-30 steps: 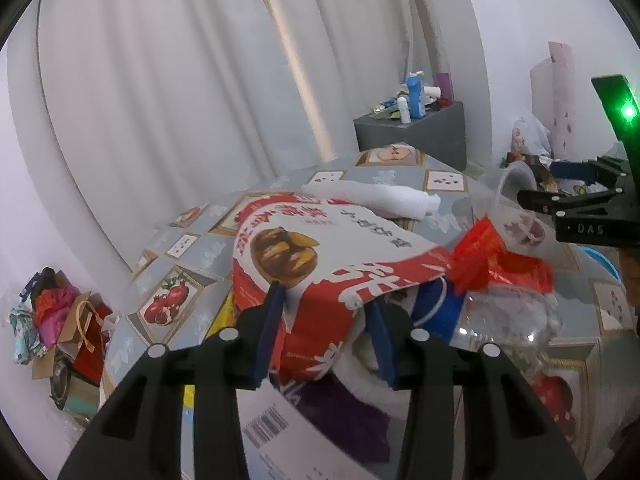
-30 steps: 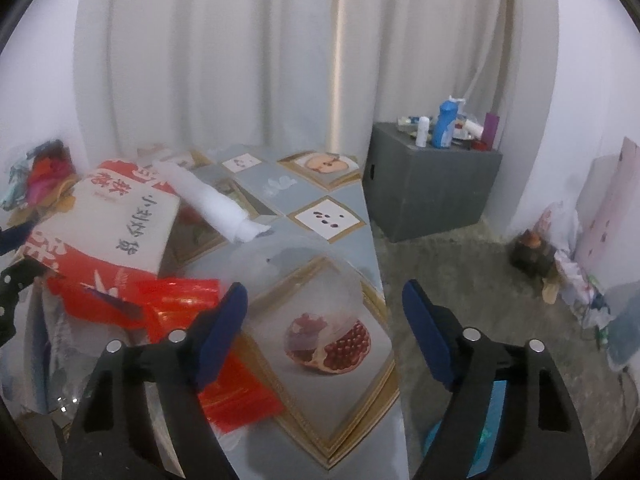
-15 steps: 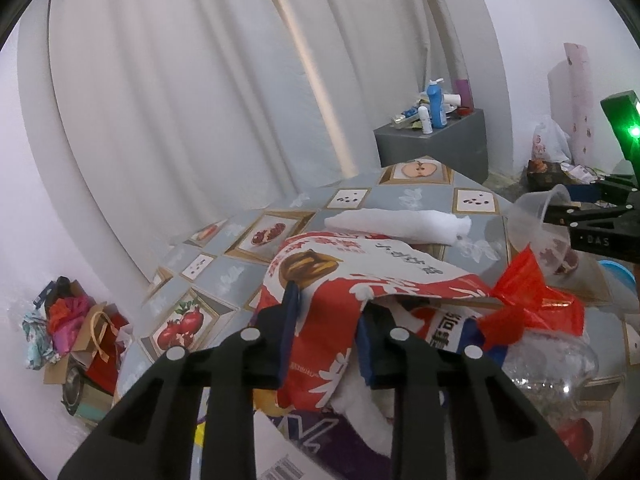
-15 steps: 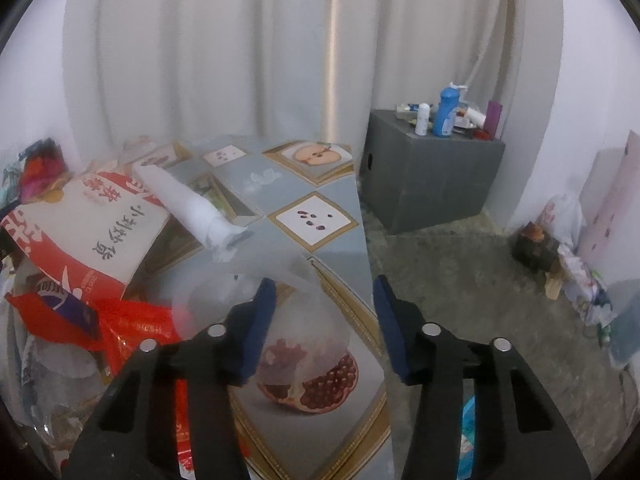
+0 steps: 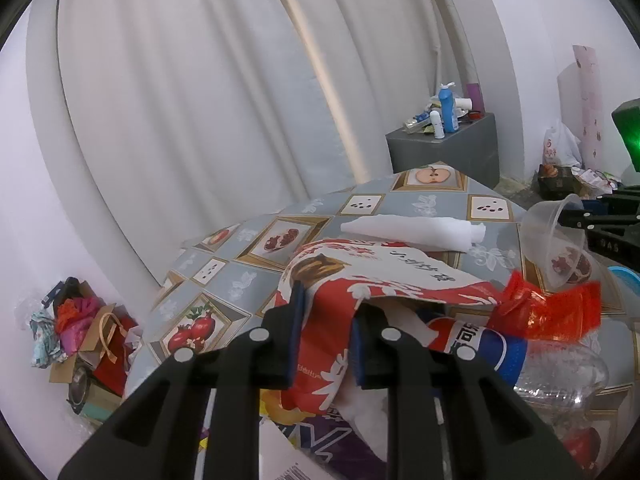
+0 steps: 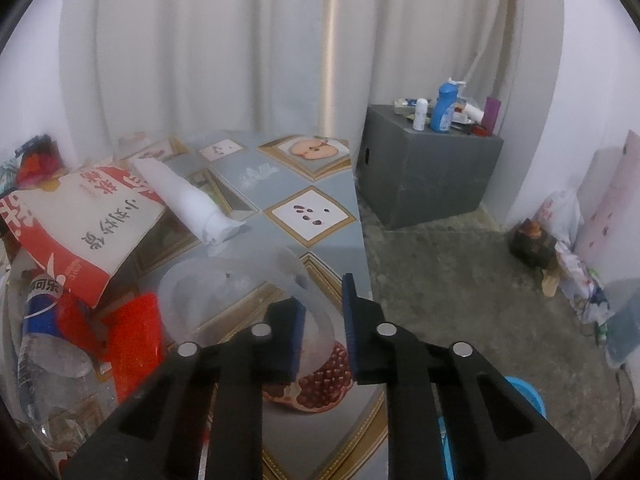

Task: Collect trash
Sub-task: 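Grasp the red-white snack bag with the left gripper while the right grasps the clear bowl rim, then lift both items, carry them to the blue wastebasket and release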

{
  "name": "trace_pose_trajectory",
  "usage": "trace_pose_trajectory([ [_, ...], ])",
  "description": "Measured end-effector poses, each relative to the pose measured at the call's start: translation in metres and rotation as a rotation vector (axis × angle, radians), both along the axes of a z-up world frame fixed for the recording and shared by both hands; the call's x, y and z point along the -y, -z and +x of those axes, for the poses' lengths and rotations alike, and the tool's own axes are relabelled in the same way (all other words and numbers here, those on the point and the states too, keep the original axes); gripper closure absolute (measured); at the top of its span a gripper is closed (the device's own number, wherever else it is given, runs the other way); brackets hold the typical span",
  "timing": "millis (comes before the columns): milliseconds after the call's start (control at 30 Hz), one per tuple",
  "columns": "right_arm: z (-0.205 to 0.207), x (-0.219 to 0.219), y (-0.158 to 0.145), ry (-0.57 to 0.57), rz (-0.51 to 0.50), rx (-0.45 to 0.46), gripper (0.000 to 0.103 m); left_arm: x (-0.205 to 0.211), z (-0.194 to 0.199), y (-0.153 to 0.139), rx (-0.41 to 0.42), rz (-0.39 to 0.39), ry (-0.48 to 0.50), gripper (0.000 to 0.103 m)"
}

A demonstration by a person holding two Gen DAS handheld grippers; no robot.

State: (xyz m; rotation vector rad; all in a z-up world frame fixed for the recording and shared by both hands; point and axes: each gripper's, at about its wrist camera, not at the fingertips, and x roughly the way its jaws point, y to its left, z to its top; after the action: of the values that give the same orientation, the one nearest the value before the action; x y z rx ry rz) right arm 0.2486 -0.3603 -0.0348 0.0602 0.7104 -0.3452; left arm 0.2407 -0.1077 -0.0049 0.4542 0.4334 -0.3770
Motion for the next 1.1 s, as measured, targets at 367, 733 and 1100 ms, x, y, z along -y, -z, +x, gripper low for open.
trace_pose_trajectory([
  [367, -0.001, -0.002, 0.000, 0.003, -0.015, -0.002, 0.097, -0.004, 0.000, -0.004, 0.015, -0.020, -0.021, 0.088],
  [733, -0.007, -0.004, -0.004, 0.008, -0.040, 0.018, 0.099, -0.008, -0.001, -0.009, 0.043, -0.028, -0.054, 0.096],
  [1100, -0.011, -0.008, -0.013, 0.006, -0.056, 0.048, 0.099, -0.015, -0.003, -0.017, 0.074, -0.060, -0.072, 0.097],
])
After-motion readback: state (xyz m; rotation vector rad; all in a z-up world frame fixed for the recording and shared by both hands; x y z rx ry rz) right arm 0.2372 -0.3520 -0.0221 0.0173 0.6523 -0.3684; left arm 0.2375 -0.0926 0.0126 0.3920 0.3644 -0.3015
